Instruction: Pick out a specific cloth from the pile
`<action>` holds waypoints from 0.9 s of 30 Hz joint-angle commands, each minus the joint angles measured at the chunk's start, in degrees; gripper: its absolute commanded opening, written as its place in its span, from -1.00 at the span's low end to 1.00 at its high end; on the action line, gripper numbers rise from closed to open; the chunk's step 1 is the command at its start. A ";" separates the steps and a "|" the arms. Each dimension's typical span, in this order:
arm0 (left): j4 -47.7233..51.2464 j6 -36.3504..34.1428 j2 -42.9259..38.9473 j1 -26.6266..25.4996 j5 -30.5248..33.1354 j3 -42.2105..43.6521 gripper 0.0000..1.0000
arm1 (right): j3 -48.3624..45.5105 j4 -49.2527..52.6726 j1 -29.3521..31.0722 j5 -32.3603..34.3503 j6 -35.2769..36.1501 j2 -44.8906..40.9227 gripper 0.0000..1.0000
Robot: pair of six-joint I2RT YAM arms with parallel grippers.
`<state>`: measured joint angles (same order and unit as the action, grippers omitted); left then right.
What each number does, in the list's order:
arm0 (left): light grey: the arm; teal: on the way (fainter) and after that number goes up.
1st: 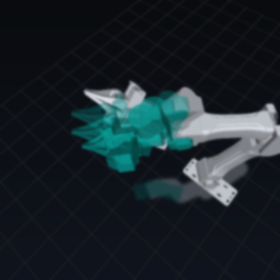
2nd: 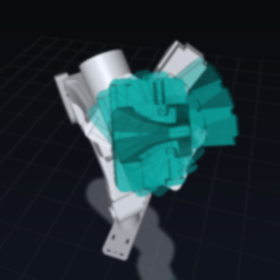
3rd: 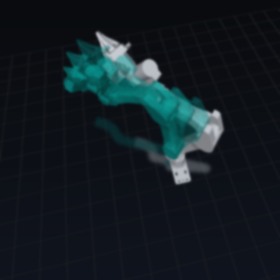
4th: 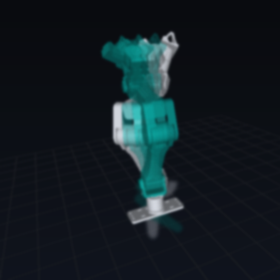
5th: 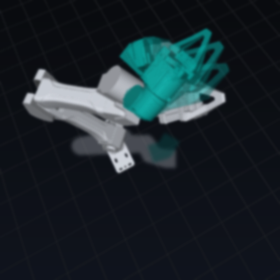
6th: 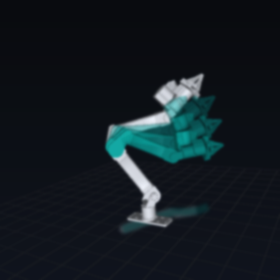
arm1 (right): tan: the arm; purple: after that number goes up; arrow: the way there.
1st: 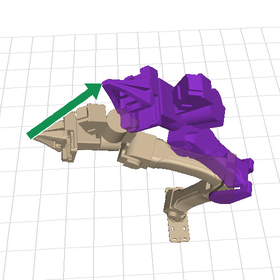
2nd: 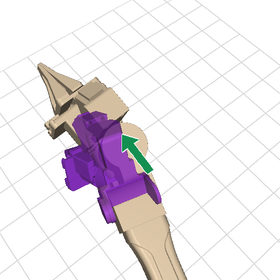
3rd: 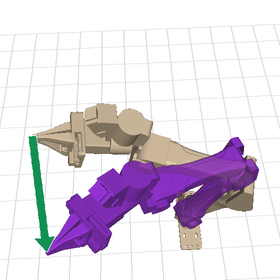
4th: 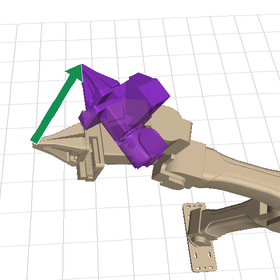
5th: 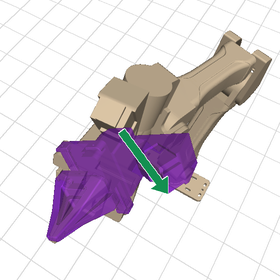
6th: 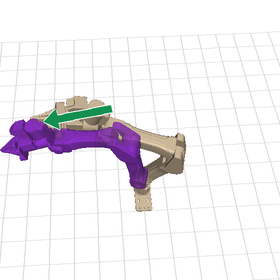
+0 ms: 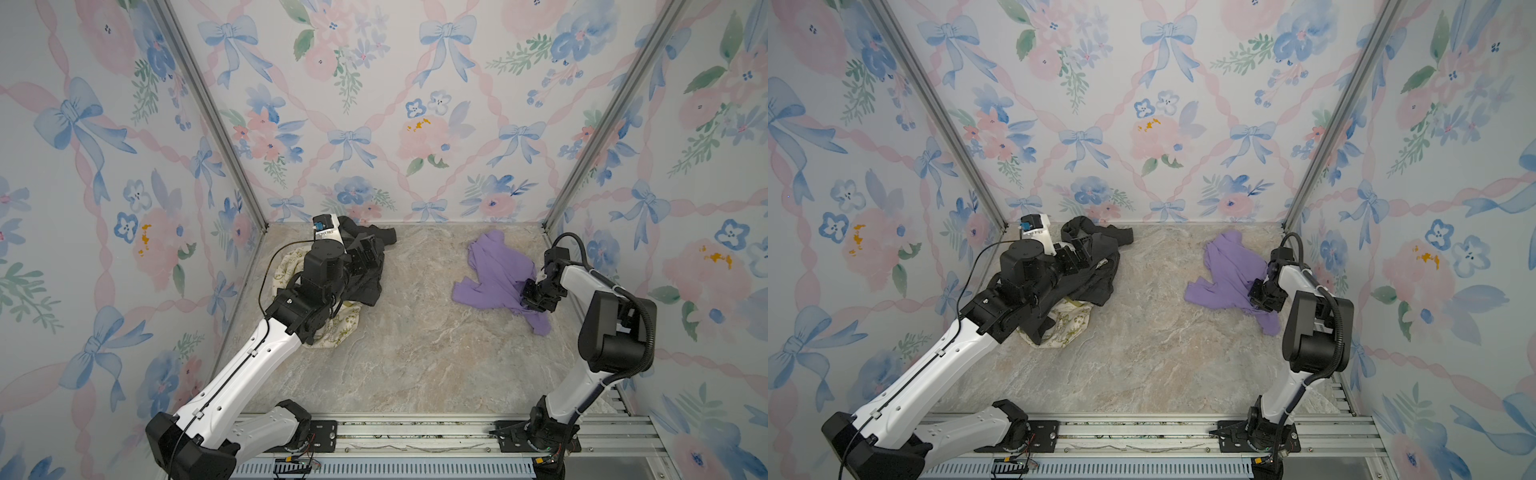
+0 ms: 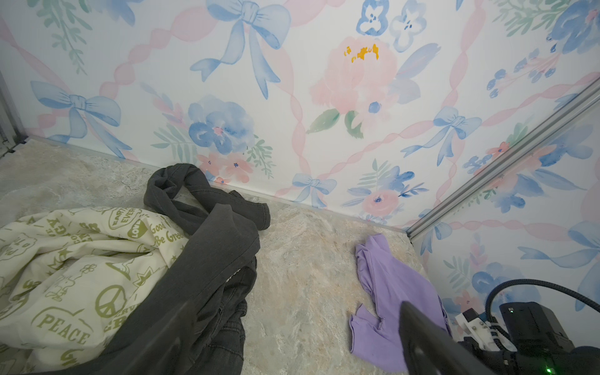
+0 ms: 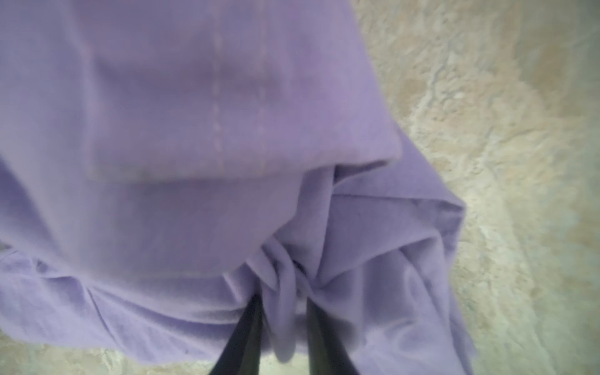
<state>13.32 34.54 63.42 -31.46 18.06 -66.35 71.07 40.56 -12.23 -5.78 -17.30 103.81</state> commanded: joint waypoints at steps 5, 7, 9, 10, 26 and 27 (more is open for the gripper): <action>-0.85 0.32 -0.74 0.44 2.39 0.96 0.96 | 2.27 2.95 0.52 -1.60 -2.42 -1.41 -0.08; -0.84 -0.03 -0.82 0.44 2.82 0.90 0.96 | 2.77 2.86 0.69 -1.26 -3.13 -3.73 0.10; -0.84 -0.37 -0.84 0.53 3.74 0.95 0.96 | 3.55 3.27 1.03 -0.24 -3.79 -6.29 0.20; -0.84 -0.56 -0.92 0.57 4.00 1.04 0.96 | 3.81 3.45 1.21 0.14 -4.23 -7.41 0.25; -2.30 -3.52 -0.56 1.42 5.82 1.82 0.96 | 7.57 -2.38 4.70 3.67 -5.44 -23.22 0.78; -2.72 -4.46 -0.61 1.49 6.28 2.10 0.96 | 8.20 -3.01 5.20 3.89 -4.79 -23.66 0.79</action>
<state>12.60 33.10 63.26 -30.50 22.55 -65.47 76.44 40.53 -8.36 -2.90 -23.53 82.21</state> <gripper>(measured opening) 0.979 0.892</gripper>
